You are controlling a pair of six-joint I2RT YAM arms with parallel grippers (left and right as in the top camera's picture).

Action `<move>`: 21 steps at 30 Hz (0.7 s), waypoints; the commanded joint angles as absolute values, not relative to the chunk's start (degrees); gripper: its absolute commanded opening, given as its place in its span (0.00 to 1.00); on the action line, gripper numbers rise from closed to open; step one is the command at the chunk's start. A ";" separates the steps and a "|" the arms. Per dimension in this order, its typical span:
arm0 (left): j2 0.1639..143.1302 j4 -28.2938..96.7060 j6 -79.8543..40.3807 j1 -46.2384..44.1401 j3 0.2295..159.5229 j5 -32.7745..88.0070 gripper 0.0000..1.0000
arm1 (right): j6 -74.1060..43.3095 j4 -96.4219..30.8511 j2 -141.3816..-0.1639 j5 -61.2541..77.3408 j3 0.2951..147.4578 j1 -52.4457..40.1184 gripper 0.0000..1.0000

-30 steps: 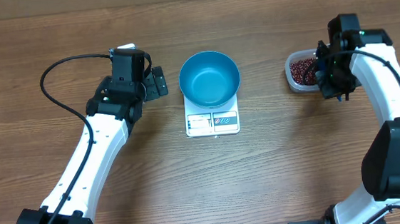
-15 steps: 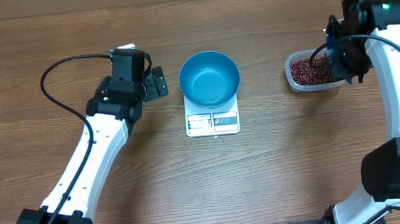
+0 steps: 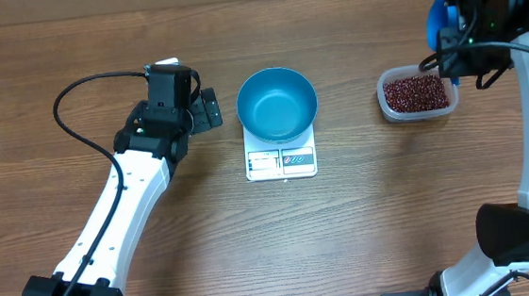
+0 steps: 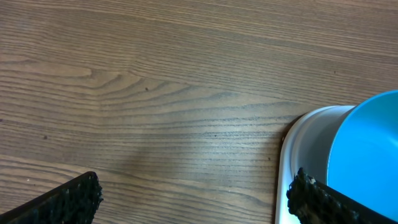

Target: Scoop item into bowl and weigh 150g on scale

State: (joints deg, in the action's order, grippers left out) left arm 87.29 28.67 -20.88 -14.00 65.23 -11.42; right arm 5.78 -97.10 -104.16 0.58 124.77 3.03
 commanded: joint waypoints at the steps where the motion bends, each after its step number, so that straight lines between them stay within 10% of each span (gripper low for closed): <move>1: 87.44 28.47 -20.62 -13.85 65.12 -12.19 1.00 | 2.52 -97.08 -106.94 3.68 125.62 3.38 0.03; 21: 87.44 28.47 -20.62 -13.85 65.12 -12.19 1.00 | 0.01 -97.06 -121.75 6.50 113.51 5.04 0.03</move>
